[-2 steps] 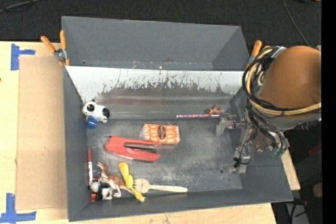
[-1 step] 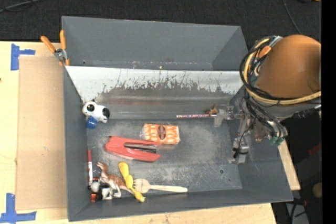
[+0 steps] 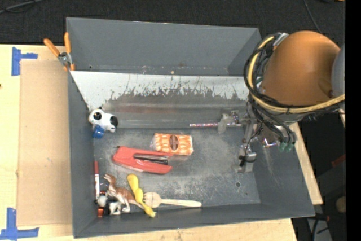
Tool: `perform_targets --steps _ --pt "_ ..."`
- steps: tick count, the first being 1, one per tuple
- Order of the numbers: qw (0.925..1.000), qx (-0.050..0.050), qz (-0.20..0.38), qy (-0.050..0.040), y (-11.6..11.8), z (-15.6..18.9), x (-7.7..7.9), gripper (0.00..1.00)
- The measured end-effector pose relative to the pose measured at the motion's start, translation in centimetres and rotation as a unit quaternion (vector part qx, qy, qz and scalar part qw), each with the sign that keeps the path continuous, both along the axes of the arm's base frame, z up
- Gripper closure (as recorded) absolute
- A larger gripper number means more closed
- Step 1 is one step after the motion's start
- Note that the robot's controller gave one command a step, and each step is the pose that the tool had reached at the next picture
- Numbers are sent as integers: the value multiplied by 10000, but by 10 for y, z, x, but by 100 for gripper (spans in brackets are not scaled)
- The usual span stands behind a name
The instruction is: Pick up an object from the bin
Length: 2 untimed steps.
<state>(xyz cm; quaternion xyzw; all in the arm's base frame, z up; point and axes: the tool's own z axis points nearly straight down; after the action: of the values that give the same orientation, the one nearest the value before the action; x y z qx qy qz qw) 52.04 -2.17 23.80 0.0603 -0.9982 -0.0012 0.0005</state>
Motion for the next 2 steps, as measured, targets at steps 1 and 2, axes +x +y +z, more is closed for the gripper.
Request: perform_targets --steps 1,2 --pt "9999 -10 126 7 10 7 43 0" --pt "9975 -4 -703 3 62 -53 30 0"
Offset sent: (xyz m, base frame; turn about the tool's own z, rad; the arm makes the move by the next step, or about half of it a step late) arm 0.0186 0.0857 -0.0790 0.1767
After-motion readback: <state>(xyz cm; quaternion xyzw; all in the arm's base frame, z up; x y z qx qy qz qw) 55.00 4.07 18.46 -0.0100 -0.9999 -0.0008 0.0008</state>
